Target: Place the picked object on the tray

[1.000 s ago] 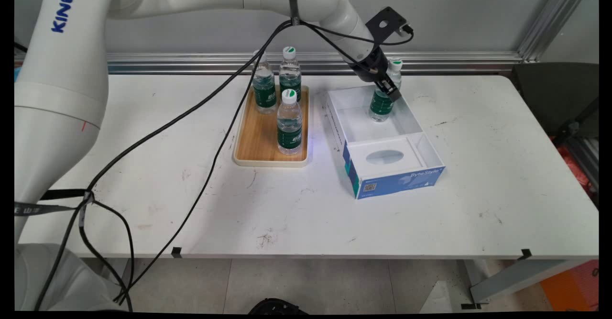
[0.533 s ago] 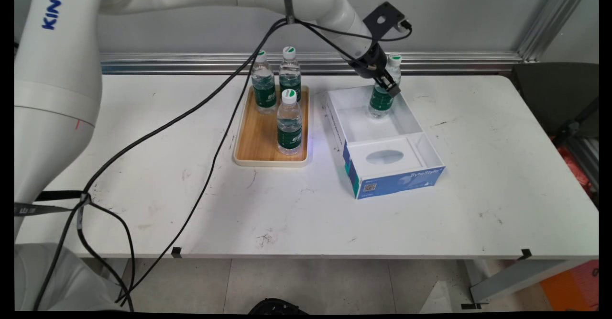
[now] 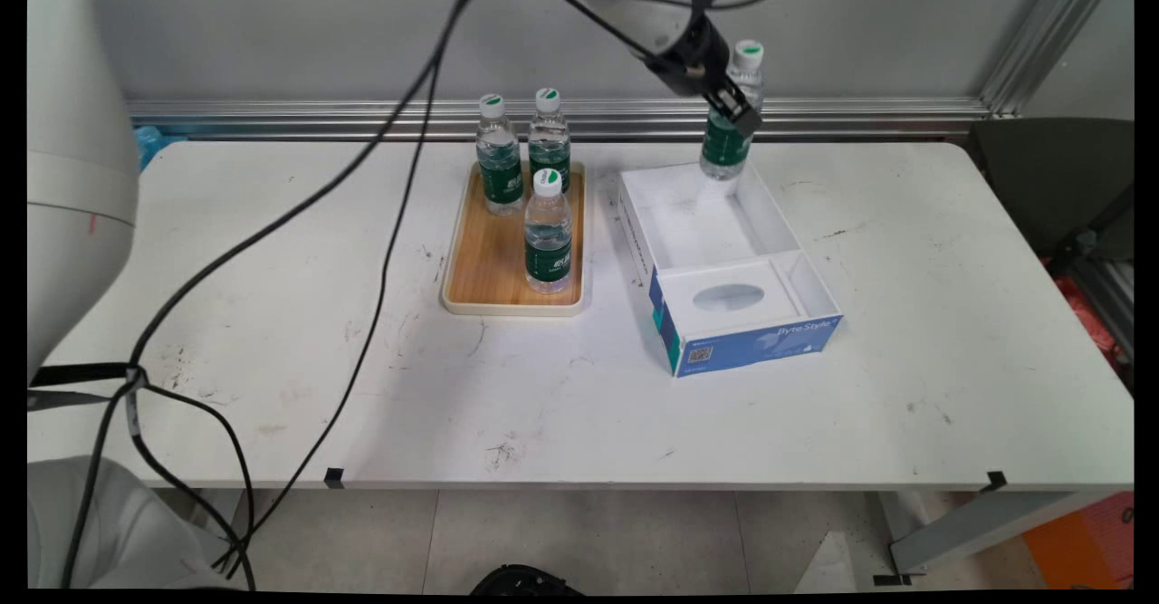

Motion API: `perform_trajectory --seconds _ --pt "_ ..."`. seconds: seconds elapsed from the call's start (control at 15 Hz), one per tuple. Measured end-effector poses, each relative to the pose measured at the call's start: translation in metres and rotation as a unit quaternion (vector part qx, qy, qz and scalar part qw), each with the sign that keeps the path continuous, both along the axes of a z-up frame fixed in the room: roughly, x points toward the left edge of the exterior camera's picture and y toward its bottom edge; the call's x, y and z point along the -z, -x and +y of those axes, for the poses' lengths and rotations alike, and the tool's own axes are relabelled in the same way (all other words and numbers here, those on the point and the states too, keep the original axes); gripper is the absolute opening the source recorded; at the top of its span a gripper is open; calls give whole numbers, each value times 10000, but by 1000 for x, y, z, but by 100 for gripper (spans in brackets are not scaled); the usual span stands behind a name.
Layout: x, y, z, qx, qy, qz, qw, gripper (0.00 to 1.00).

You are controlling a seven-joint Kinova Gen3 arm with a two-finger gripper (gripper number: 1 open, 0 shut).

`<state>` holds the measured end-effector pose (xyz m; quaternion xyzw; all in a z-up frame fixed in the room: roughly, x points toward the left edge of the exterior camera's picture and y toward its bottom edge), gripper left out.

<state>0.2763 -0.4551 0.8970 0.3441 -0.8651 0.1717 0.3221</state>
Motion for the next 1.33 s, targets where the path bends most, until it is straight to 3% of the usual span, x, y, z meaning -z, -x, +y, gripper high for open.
perform_trajectory --seconds 0.33,0.73,1.33 --pt "-57 -29 34 -15 97 52 9999 0" --pt "-111 -85 86 -229 50 87 9997 0" --pt "-139 -176 146 -446 -303 -150 9984 0"
